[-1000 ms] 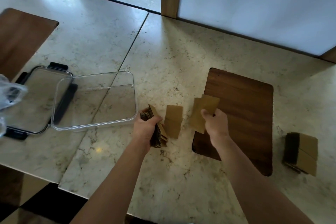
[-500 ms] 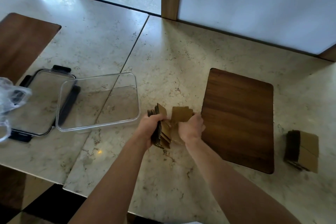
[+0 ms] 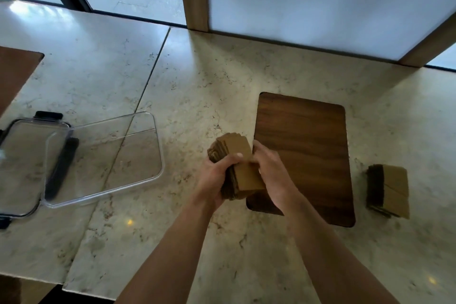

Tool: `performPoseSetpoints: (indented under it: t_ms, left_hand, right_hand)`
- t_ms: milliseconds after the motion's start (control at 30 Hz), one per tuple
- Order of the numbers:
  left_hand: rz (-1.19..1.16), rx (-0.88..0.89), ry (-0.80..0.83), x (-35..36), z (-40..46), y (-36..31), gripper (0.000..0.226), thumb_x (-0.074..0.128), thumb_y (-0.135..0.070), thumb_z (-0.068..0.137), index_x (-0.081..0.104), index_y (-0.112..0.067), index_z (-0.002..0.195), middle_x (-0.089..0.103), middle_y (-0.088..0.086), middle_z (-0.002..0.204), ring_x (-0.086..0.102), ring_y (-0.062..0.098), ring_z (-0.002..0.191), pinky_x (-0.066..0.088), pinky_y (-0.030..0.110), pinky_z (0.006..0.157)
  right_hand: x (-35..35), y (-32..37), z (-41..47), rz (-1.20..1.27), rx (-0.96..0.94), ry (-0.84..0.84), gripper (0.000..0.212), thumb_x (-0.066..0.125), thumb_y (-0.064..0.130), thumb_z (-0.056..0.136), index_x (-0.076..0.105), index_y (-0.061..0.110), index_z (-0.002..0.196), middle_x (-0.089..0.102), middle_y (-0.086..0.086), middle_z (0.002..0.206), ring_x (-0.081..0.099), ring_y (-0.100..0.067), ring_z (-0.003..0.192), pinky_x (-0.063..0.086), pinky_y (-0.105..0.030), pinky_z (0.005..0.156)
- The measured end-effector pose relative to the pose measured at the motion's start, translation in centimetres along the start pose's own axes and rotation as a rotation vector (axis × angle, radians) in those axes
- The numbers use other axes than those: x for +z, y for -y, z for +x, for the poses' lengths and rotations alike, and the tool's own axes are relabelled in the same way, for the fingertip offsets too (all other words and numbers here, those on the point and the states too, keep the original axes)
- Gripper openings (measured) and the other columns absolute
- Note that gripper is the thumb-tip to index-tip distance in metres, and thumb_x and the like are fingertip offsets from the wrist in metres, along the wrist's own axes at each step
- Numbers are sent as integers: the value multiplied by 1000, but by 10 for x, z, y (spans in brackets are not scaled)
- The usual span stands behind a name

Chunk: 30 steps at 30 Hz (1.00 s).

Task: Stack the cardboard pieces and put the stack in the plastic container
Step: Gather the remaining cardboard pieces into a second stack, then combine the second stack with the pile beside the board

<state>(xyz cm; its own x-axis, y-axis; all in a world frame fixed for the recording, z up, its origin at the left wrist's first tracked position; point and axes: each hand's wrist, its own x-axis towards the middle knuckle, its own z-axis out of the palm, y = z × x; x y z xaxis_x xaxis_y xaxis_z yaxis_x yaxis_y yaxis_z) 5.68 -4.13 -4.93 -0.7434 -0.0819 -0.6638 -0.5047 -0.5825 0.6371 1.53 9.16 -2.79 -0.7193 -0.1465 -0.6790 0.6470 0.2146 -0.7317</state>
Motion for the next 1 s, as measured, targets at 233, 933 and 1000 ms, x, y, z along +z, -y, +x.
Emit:
performPoseSetpoints:
  t_ms: [233,933,1000]
  left_hand:
    - [206,301,135,74,34,8,69,89,-12,75,61,-22,137,73,14,125,72,34,116,61,53,96]
    - [453,621,-464,166,111,86,19,64,-25,102,75,-17,115,78,-8,101,74,4,97,65,33,82]
    - [497,666,-429,163,111,85,26,63,-20,103,71,-15,127,78,-4,118,71,3,112,61,27,93]
  right_hand:
    - [-89,-23,-7,543,9,323,59,72,10,85,52,3,140,60,-24,138,59,-38,127,43,-60,109]
    - [-134,-32,86,254,-424,-703,8,58,28,101,62,31,108,65,13,100,67,-3,92,63,-37,74]
    - [-139,-36,89,192,-443,-691,14,56,26,102,63,28,113,68,12,105,66,-5,99,60,-43,84]
